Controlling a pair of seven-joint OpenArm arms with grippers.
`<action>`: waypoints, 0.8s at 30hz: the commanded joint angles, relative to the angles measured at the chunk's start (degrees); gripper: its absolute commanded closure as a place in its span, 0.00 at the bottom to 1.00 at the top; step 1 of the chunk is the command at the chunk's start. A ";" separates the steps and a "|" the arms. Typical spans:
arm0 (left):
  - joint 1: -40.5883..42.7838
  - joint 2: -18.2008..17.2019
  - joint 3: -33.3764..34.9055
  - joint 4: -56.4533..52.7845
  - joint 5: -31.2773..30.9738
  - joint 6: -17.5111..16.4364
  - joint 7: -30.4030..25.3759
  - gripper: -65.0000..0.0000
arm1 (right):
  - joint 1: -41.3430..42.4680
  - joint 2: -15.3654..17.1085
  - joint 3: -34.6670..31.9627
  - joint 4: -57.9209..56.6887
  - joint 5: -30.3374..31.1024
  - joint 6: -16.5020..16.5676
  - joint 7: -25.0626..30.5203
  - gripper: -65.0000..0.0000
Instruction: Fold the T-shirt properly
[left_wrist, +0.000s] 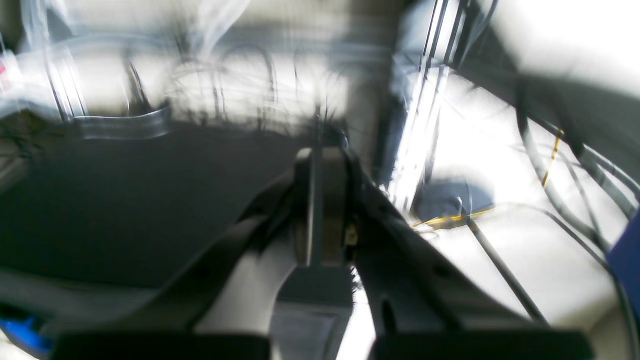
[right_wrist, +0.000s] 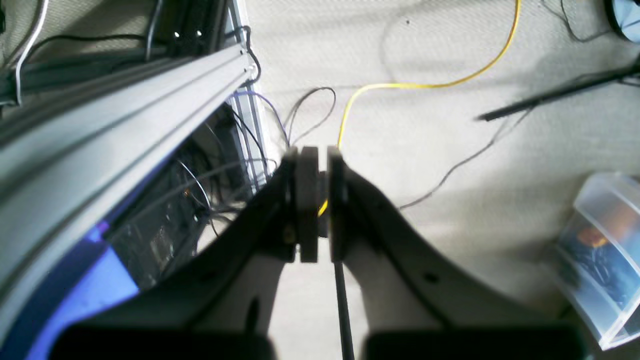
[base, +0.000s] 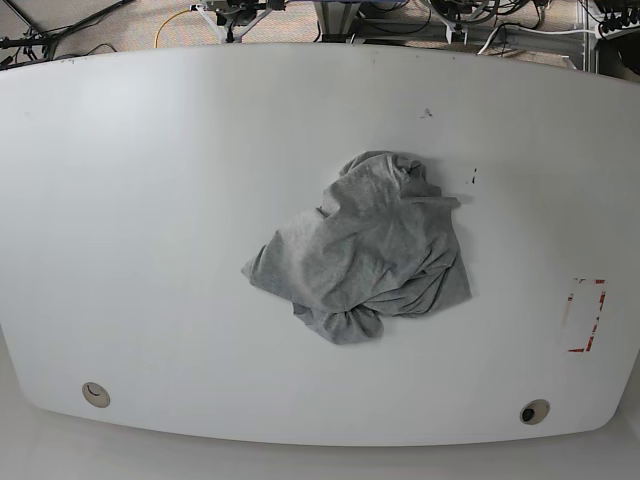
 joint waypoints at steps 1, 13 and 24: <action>-2.51 0.09 0.82 -5.13 0.40 0.01 0.09 0.97 | 0.67 -0.05 -0.13 -1.50 0.11 -0.26 -0.19 0.96; -2.86 -0.36 -2.98 -3.81 0.46 0.05 0.70 0.97 | 1.09 0.06 -0.40 -2.60 0.25 -0.09 0.29 0.97; -1.78 -0.31 -7.72 -1.94 0.35 -0.17 0.06 0.96 | 1.22 -0.06 -0.19 -2.56 0.22 -0.01 0.91 0.97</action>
